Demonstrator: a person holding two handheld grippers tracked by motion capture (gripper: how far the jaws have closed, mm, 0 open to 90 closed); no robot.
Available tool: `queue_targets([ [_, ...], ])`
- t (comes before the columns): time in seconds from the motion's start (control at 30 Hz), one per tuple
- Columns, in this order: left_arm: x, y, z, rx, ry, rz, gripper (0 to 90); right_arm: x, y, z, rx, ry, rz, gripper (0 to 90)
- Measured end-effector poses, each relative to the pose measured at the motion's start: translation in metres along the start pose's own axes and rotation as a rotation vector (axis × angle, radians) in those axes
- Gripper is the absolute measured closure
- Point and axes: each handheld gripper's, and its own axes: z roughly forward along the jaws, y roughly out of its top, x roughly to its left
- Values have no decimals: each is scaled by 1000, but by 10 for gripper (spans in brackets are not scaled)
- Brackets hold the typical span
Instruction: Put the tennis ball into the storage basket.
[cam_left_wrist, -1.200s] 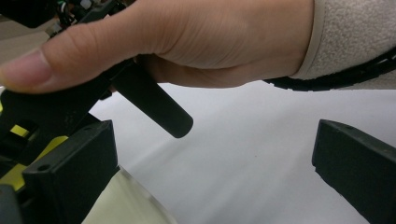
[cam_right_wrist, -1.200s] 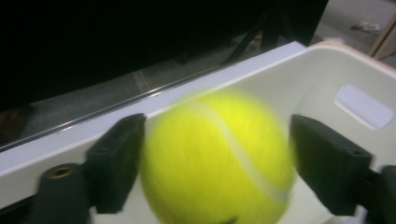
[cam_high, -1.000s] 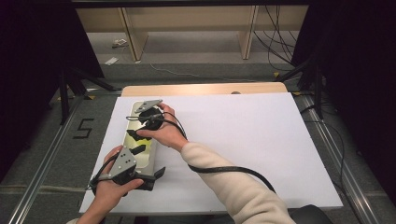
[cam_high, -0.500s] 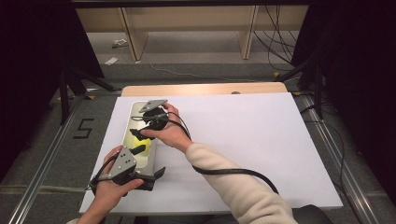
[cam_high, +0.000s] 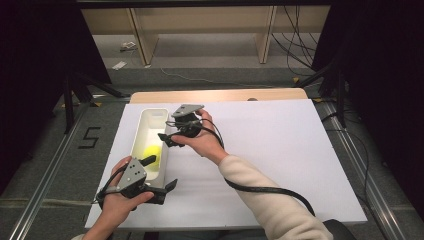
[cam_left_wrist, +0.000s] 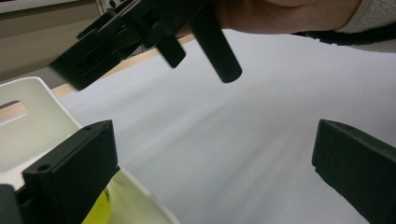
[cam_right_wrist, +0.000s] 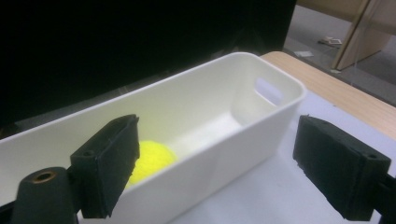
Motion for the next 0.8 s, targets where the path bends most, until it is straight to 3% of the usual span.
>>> queue_targets([
  [0.33,-1,0,1,4,1,1,0,-21,-14,-35,-9,-40,30,153],
  [0.8,0,-1,1,5,3,0,0,-32,-31,-65,-9,-75,43,153],
])
